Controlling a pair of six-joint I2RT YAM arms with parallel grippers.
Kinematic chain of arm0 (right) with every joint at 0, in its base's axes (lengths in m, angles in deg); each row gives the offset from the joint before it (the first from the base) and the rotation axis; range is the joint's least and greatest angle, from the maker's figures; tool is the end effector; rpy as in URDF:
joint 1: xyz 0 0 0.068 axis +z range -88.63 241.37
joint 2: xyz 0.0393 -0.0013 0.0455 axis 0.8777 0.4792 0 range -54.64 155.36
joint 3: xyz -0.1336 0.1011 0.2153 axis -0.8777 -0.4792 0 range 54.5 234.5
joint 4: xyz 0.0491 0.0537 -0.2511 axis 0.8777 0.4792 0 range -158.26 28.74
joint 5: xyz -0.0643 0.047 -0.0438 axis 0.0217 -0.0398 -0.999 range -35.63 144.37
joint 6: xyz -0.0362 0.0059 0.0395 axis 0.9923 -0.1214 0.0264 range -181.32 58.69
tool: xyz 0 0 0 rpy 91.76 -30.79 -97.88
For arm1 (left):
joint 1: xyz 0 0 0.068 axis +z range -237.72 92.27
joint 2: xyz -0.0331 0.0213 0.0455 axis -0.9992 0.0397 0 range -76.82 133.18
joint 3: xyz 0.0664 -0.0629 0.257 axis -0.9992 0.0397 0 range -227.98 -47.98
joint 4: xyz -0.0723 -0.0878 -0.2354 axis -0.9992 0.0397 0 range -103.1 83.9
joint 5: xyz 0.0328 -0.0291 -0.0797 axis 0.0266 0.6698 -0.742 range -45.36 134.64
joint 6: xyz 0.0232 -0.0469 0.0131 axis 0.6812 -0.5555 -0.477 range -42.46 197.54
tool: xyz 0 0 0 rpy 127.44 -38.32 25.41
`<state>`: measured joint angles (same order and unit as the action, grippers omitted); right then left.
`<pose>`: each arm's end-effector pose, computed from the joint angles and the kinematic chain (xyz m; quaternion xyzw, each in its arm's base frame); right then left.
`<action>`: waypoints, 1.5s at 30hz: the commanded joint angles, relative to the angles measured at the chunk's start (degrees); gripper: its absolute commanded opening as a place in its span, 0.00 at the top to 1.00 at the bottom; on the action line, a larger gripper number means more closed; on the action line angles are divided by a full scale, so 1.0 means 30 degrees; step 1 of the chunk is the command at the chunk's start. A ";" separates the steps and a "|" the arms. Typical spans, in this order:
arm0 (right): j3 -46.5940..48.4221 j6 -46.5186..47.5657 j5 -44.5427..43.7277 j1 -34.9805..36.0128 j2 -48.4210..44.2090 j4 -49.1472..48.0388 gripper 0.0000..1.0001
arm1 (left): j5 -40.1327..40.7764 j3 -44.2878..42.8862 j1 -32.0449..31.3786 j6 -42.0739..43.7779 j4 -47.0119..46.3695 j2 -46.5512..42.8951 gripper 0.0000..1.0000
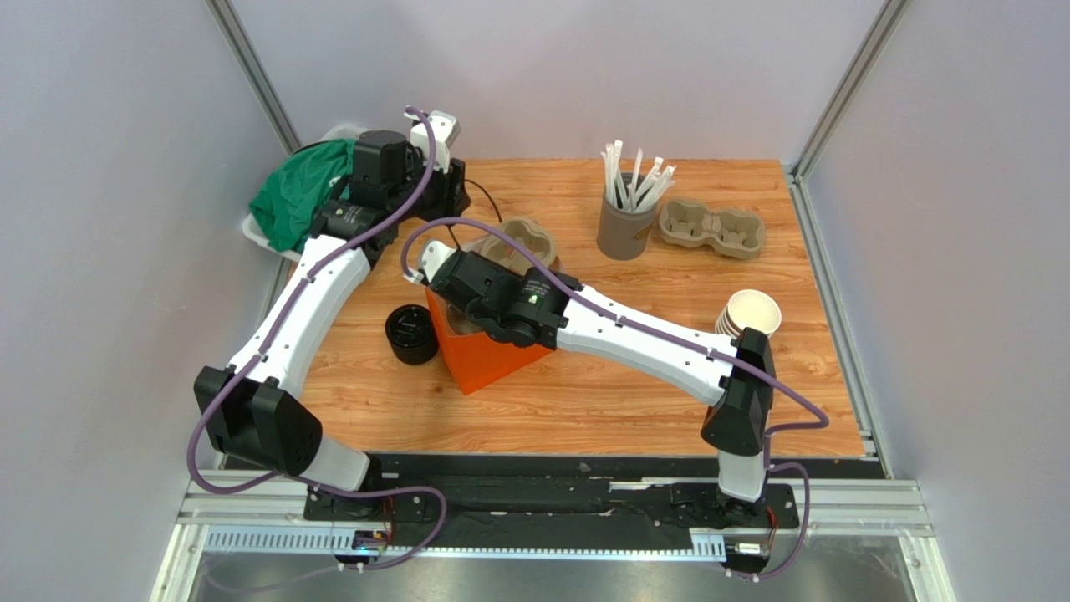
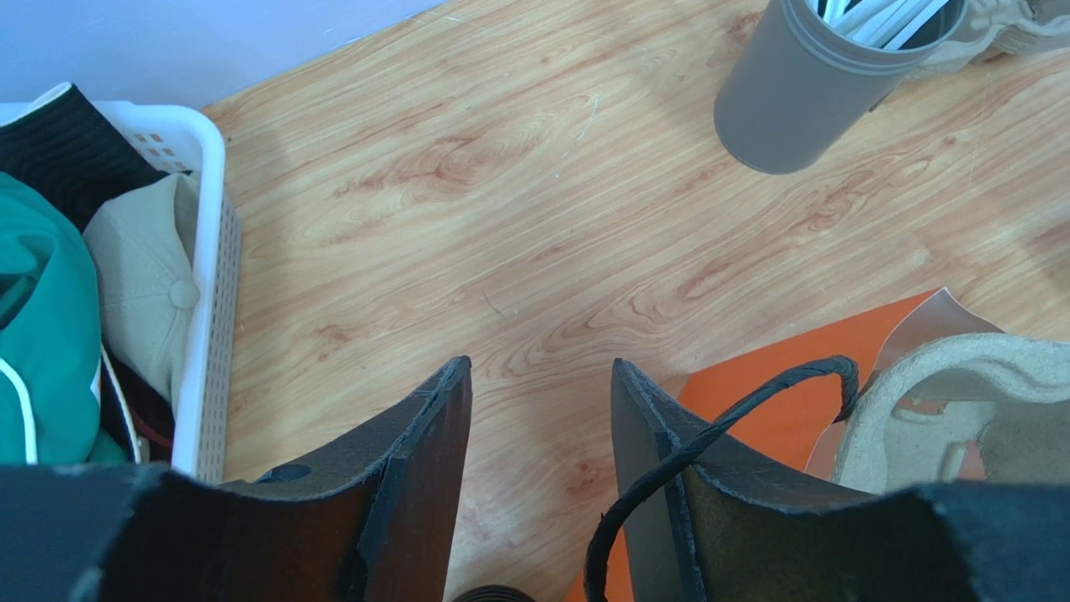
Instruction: Pack the takeout coffee
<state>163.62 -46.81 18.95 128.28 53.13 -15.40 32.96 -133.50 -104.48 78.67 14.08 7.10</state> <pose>0.1791 0.3673 0.3501 -0.5106 0.7472 -0.1189 0.4085 0.3172 -0.1032 0.3957 0.1844 0.8231 -0.1574 0.5136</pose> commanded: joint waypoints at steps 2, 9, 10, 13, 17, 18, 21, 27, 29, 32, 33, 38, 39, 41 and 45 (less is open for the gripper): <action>0.0336 0.1053 -0.1259 0.0166 0.0084 -0.0861 0.76 | -0.0119 0.0145 0.0106 -0.0287 -0.0652 0.0034 0.46; -0.0133 0.1056 -0.0063 0.0517 -0.0062 -0.0775 0.75 | -0.0061 0.0116 0.0106 -0.0287 -0.0710 0.0122 0.46; -0.0162 0.0939 0.0289 0.0546 -0.0063 -0.0688 0.75 | -0.0061 0.0116 0.0106 -0.0287 -0.0681 0.0151 0.46; -0.0309 0.0703 0.0761 0.0547 0.0054 -0.0423 0.75 | 0.0027 0.0116 0.0106 -0.0287 -0.0681 0.0152 0.46; -0.0426 0.0762 0.0819 0.0576 0.0172 -0.0248 0.75 | 0.0027 0.0116 0.0106 -0.0668 -0.0681 0.0152 0.46; -0.0455 0.0762 0.0820 0.0605 0.0172 -0.0218 0.75 | 0.0027 0.0116 0.0106 -0.0639 -0.0681 0.0152 0.46; -0.0572 0.0879 0.0820 0.0576 0.0230 -0.0160 0.75 | -0.0002 0.0116 0.0106 -0.0697 -0.0652 0.0181 0.46; -0.0748 0.0850 0.1083 0.0576 0.0611 0.0427 0.75 | -0.0002 0.0116 0.0106 -0.0697 -0.0622 0.0210 0.46; -0.0778 0.0617 0.1142 0.0576 0.0611 0.0456 0.74 | 0.0056 0.0145 0.0106 -0.0668 -0.0651 0.0181 0.46; -0.0661 0.0527 0.1142 0.0576 0.0582 0.0456 0.74 | 0.0144 0.0116 0.0106 -0.0668 -0.0681 0.0210 0.46; -0.0632 0.0585 0.1229 0.0576 0.0611 0.0514 0.74 | 0.0144 0.0116 0.0106 -0.0668 -0.0681 0.0181 0.46; -0.0457 0.0236 0.1667 0.0547 0.1079 0.1158 0.74 | 0.0231 0.0116 0.0106 -0.0697 -0.0651 0.0210 0.46; -0.0398 -0.0172 0.2163 0.0489 0.1080 0.1217 0.74 | 0.0232 0.0145 0.0106 -0.0697 -0.0651 0.0210 0.46; -0.0252 -0.0496 0.2226 0.0400 0.1139 0.1189 0.74 | 0.0203 0.0146 0.0106 -0.0726 -0.0681 0.0210 0.46; 0.0216 -0.1317 0.2343 -0.0038 0.1080 0.1159 0.74 | 0.0173 0.0117 0.0106 -0.0785 -0.0652 0.0240 0.46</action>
<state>162.72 -46.88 22.75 129.46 54.55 -14.62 33.18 -133.02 -104.48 77.40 14.08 7.65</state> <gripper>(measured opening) 0.372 0.538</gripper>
